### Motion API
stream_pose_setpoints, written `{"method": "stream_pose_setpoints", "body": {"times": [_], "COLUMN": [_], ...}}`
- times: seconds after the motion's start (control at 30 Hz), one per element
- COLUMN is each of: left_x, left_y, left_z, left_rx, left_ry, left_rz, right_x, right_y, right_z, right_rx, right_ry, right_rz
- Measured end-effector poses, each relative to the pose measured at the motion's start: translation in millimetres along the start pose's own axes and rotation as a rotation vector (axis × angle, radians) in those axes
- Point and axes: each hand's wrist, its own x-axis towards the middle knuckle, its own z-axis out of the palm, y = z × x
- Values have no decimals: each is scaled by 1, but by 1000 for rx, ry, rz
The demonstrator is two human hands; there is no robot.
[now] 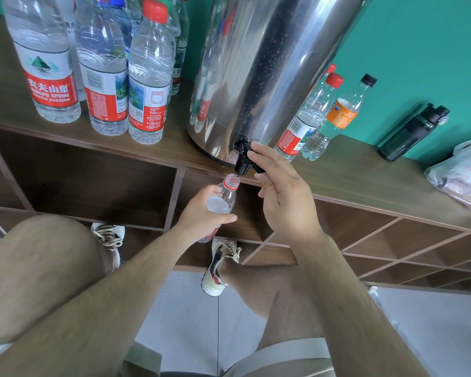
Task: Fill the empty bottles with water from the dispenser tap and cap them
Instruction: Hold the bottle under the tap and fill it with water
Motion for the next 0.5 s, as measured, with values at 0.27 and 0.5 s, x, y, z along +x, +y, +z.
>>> {"method": "stream_pose_setpoints", "body": {"times": [0.27,0.5], "left_x": [0,-1], "left_y": [0,0], "left_z": [0,-1], "left_rx": [-22,-21], "left_ry": [1,1], "left_rz": [8,7], "right_x": [0,0], "right_y": [-2,-4], "right_z": [-1,-1], "right_rx": [-2,-4], "right_ry": [6,-5], "right_rz": [-3,2]}}
